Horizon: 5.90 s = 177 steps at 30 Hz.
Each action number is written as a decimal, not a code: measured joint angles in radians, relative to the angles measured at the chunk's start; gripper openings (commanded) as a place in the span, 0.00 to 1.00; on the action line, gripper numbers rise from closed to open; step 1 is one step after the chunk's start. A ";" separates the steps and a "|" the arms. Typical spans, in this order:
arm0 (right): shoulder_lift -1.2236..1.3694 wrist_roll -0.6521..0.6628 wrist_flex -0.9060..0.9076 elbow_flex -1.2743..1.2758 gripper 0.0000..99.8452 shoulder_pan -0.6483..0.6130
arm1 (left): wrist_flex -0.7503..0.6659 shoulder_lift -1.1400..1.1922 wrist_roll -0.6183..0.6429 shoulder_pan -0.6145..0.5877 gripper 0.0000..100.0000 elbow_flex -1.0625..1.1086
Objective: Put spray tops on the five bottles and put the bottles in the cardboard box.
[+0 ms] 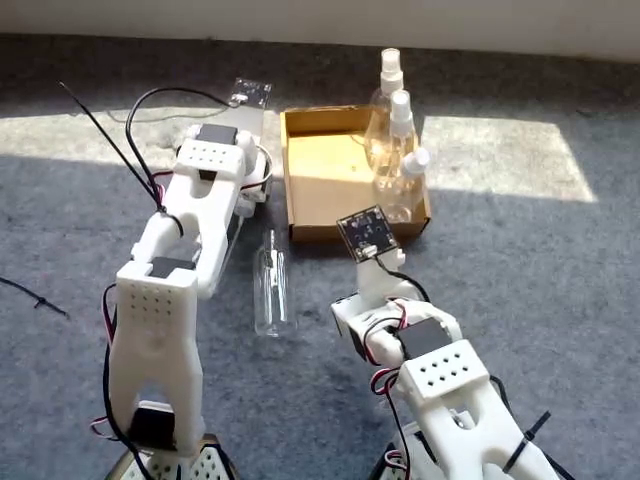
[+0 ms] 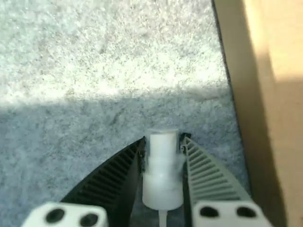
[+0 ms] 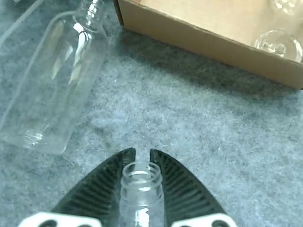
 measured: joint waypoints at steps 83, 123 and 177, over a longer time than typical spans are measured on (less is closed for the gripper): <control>0.230 -0.520 0.114 -0.147 0.28 -0.411 | 0.391 -0.546 -0.141 -0.173 0.12 0.003; 0.535 0.663 0.107 -0.339 0.05 0.890 | 0.391 -0.546 -0.141 -0.180 0.12 0.003; 0.977 0.364 0.295 -0.766 0.16 0.905 | 0.391 -0.546 -0.141 -0.229 0.12 0.005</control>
